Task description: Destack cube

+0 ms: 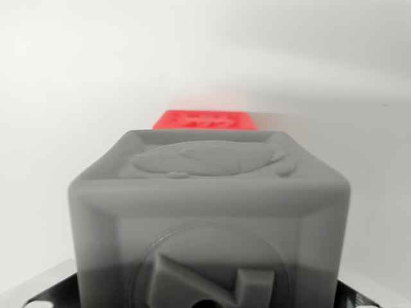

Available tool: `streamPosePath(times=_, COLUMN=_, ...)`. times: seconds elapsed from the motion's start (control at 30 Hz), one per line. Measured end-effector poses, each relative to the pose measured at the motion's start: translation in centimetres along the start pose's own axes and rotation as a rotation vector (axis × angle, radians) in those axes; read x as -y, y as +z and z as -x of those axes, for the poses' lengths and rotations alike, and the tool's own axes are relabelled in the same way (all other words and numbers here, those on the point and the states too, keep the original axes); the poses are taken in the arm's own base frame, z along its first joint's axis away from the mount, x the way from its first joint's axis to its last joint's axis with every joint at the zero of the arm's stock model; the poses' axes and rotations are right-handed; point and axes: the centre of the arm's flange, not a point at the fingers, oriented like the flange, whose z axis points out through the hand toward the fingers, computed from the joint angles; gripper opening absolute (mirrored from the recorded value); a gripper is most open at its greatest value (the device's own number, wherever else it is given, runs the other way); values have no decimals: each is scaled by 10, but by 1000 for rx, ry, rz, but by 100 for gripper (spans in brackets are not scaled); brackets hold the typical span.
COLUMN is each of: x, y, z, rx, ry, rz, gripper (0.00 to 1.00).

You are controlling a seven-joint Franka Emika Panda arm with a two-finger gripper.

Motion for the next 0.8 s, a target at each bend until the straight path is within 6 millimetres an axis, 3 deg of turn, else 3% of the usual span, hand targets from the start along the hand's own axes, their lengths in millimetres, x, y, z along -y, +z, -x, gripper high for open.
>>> streamPosePath(times=0.8, x=0, y=-71, z=1, rx=-1, ry=-1, rz=-4, gripper=0)
